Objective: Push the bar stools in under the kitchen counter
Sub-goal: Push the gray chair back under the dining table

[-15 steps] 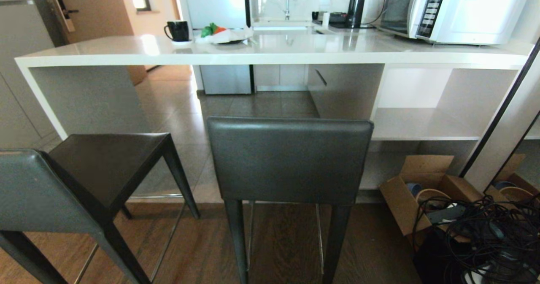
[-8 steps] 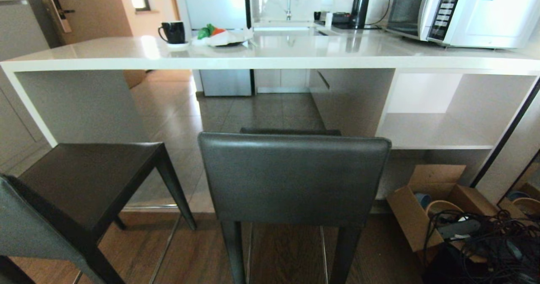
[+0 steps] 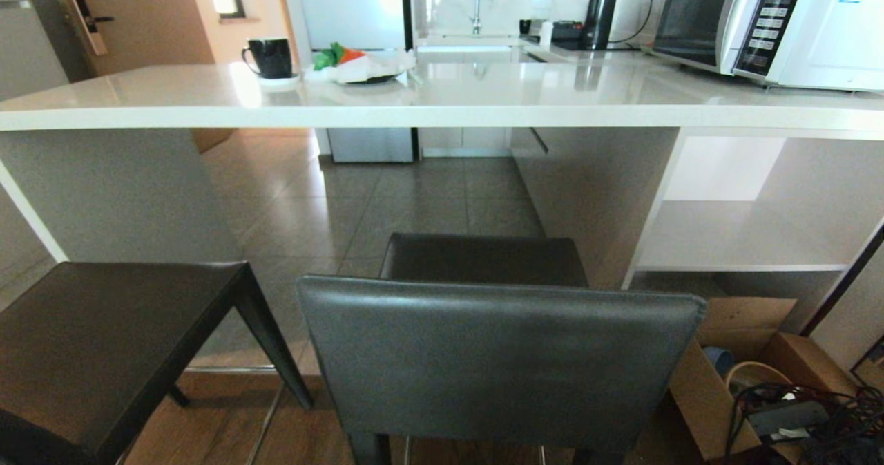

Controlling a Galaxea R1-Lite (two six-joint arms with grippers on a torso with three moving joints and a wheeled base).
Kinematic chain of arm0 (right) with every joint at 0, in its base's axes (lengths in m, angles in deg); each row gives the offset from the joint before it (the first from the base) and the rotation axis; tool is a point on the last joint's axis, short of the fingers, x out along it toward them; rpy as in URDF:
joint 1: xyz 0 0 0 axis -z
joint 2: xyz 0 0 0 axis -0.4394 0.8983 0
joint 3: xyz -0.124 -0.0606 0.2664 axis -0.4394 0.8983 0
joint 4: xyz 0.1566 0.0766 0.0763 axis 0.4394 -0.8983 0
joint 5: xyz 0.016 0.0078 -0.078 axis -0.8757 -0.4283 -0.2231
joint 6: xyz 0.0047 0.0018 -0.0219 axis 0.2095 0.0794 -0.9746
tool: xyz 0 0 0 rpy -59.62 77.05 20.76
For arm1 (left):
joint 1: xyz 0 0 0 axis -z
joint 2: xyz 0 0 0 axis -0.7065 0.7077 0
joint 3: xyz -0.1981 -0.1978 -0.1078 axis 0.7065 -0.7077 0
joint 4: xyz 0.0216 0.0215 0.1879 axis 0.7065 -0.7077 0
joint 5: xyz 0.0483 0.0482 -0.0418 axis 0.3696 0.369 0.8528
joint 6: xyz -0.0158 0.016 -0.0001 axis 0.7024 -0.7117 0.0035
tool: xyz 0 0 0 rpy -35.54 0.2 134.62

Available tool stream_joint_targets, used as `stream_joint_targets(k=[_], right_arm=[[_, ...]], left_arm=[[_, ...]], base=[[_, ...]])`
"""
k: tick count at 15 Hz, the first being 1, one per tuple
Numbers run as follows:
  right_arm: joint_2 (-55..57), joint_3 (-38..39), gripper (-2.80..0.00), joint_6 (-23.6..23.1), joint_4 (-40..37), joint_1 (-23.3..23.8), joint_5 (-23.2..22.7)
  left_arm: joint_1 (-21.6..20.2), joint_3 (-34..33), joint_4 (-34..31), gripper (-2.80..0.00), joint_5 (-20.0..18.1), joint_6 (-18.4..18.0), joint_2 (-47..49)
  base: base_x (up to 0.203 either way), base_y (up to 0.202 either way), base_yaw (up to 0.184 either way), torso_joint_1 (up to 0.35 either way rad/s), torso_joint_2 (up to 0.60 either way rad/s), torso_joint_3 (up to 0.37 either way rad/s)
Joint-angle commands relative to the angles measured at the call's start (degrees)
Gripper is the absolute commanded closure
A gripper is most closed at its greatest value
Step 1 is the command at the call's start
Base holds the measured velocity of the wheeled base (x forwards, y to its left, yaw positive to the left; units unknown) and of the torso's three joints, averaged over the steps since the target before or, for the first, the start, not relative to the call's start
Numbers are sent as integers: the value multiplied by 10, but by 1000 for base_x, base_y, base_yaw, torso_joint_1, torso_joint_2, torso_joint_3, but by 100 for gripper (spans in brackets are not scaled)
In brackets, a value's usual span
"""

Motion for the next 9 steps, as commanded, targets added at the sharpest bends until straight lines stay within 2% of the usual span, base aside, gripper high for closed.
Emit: stream_joint_targets(k=[1,2,9], right_arm=[[1,0,0,0,0,0,0],[1,0,0,0,0,0,0],[0,0,0,-1,0,0,0]], left_arm=[[1,-1,0,0,0,0,1],[0,-1,0,0,0,0,1],[-2,-1,1,0,-1,-11,1]], base=[[171,0,2,-2,2,2],[137,0,-3,7,2,-6],[0,0,0,0,0,0]])
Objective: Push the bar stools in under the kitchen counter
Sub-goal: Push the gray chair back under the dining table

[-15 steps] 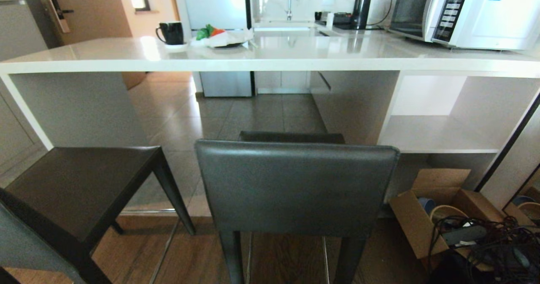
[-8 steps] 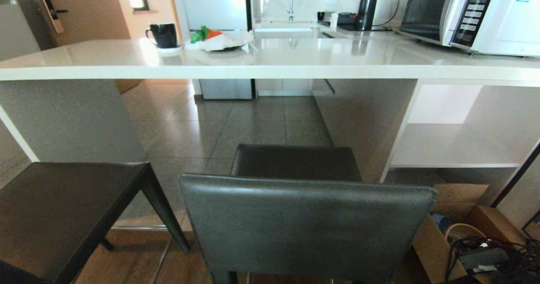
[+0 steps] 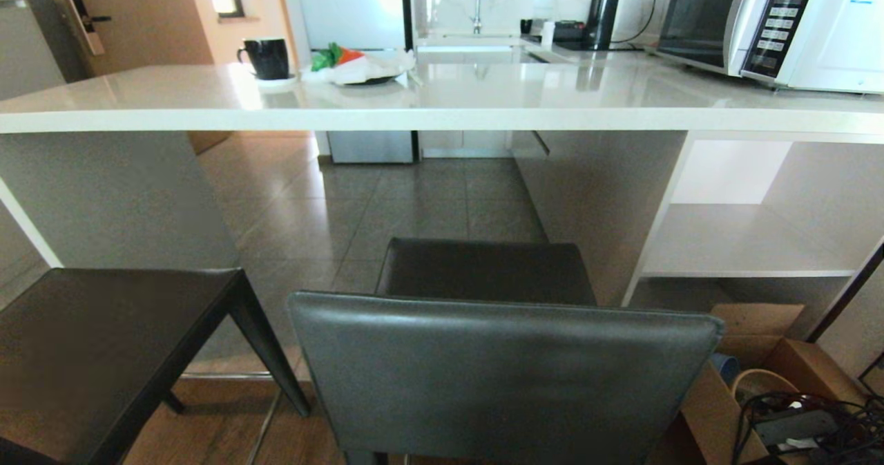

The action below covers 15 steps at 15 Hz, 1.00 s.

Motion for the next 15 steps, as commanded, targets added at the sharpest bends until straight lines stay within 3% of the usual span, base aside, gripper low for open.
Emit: stream_joint_targets(k=[1,4,6,8,10,13,15], right_arm=[[0,0,0,0,1,0,0],[1,-22,0,-10,2,0,-8],[38,-77,0,-8,-2,-1,-28],[140,-129,0,0,2,-4,-40],[256,-166,0,18,33,-8,-45],[432,-178,0,34,132,-15,-51],[548,-166,0,40,238,-28,-52]], left_arm=[[-1,-1,-3,0,0,-18,1],[0,9,18,0,-38,-71,1],[-1,63,28,0,-49,-47,48],[-3,115,61,0,-52,-18,169],[-5,141,151,0,-53,-10,317],[12,143,359,0,-44,-23,544],[67,141,497,0,9,-23,689]], base=[[0,0,0,0,0,0],[0,0,0,0,0,0],[0,0,0,0,0,0],[0,0,0,0,0,0],[0,0,0,0,0,0],[0,0,0,0,0,0],[0,0,0,0,0,0]])
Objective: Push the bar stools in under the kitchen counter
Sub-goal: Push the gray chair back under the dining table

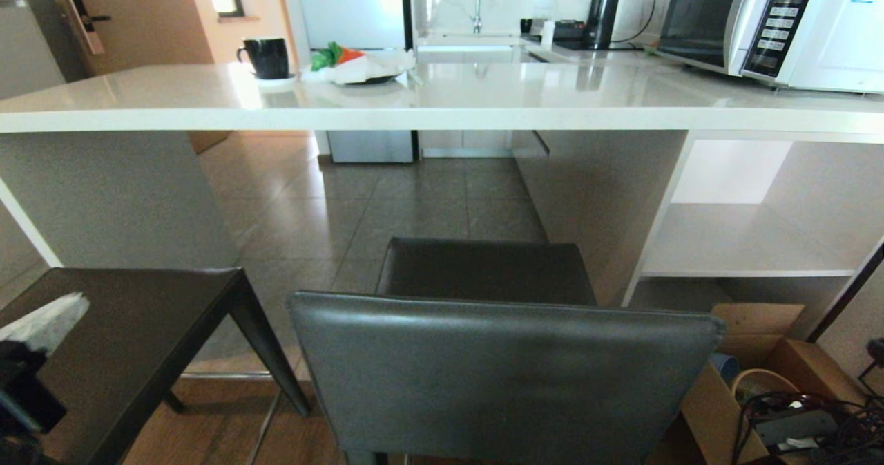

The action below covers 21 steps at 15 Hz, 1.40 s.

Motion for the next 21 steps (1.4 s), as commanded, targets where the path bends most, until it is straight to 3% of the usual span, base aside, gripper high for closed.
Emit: stream_joint_targets(k=[1,4,5,8,12,15,18,21], right_arm=[[174,12,0,2,117,-17,1],[270,52,0,3,252,-61,16],[281,71,0,4,261,-69,18],[319,78,0,6,300,-94,20],[326,77,0,2,351,-172,23],[318,82,0,2,354,-180,30],[317,87,0,1,354,-182,28],[320,83,0,1,354,-194,27]], left_arm=[[74,-2,171,0,59,4,228],[221,-7,339,0,158,15,375],[243,-10,367,0,175,20,397],[266,-12,385,0,186,42,421],[287,-14,385,0,186,44,420],[301,-18,385,0,186,43,416],[298,-35,385,0,186,44,398],[258,-62,385,0,179,43,382]], base=[[0,0,0,0,0,0],[0,0,0,0,0,0],[0,0,0,0,0,0],[0,0,0,0,0,0],[0,0,0,0,0,0],[0,0,0,0,0,0],[0,0,0,0,0,0],[0,0,0,0,0,0]])
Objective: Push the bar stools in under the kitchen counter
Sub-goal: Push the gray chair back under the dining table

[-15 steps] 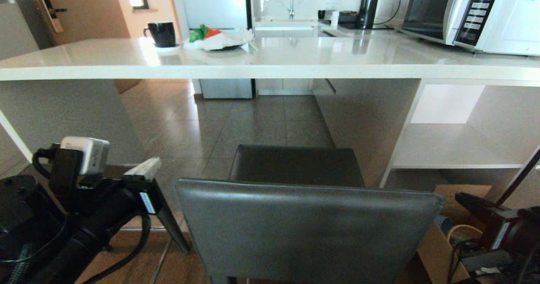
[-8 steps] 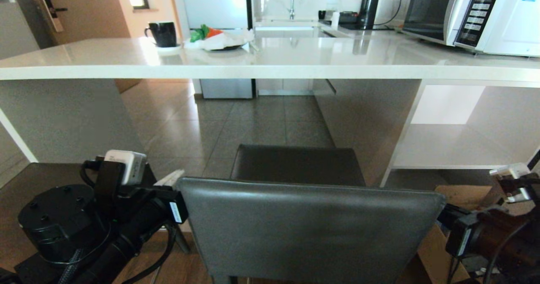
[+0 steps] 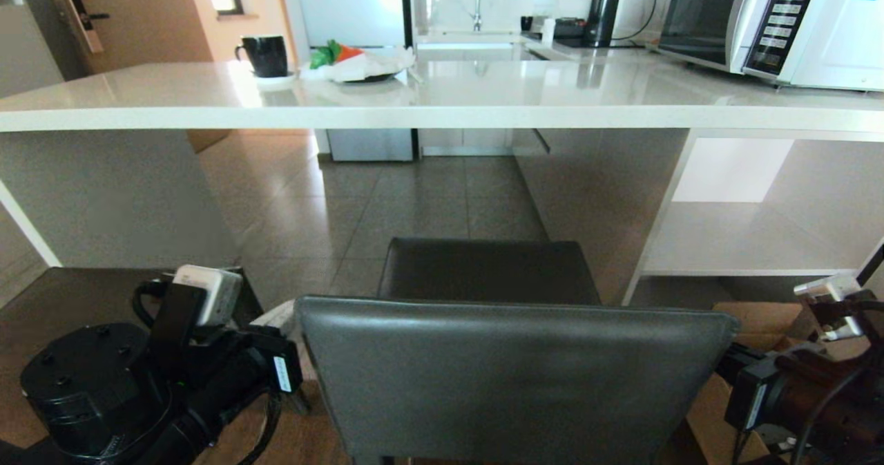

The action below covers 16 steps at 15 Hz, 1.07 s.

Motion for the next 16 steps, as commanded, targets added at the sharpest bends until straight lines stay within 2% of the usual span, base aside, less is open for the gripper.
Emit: stream_joint_targets(k=[1,3,6,13,16], right_arm=[[-1,-1,0,0,3,-10,0],[-1,0,0,-1,3,-13,0],[0,1,0,-3,3,-14,0],[28,-3,0,-4,5,-14,0],[68,-10,0,-4,43,-18,0]], left_arm=[[-29,-11,5,0,-9,1,-25],[-34,-20,-10,0,-21,1,-53],[-14,-13,-21,0,-23,0,-54],[34,55,-24,0,-14,-4,26],[62,61,-23,0,-13,-4,52]], base=[[0,0,0,0,0,0],[0,0,0,0,0,0],[0,0,0,0,0,0],[0,0,0,0,0,0],[0,0,0,0,0,0]])
